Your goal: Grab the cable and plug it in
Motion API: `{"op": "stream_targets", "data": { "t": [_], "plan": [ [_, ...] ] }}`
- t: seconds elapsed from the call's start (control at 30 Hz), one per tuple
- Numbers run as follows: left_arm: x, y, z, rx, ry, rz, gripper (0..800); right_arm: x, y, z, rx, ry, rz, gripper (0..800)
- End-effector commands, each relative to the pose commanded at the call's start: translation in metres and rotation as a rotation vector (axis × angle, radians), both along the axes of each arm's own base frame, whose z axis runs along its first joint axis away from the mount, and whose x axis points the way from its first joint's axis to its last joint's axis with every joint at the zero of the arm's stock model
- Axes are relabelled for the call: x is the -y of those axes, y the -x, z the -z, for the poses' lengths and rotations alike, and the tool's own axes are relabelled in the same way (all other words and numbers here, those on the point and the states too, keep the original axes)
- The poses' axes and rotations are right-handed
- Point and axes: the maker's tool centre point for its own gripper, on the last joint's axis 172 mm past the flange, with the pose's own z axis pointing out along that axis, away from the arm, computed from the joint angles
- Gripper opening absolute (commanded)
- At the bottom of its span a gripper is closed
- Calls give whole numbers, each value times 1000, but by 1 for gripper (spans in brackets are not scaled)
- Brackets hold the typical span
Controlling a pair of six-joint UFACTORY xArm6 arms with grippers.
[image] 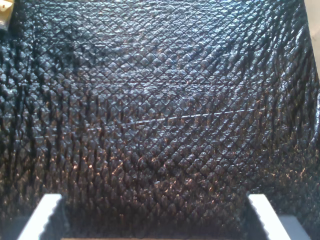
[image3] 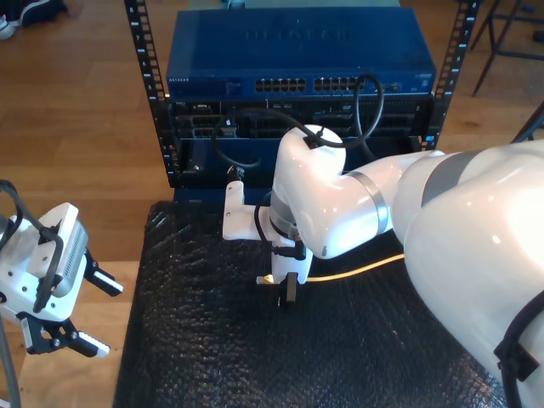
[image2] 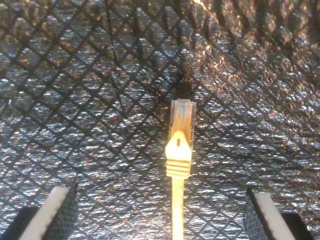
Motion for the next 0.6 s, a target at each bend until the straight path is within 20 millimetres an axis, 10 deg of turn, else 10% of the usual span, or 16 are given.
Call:
{"op": "stream_targets", "data": {
  "t": [0.6],
  "plan": [
    [0, 0, 0, -1, 1, 1, 800, -5, -6, 7, 5, -4, 0, 656]
  ]
}}
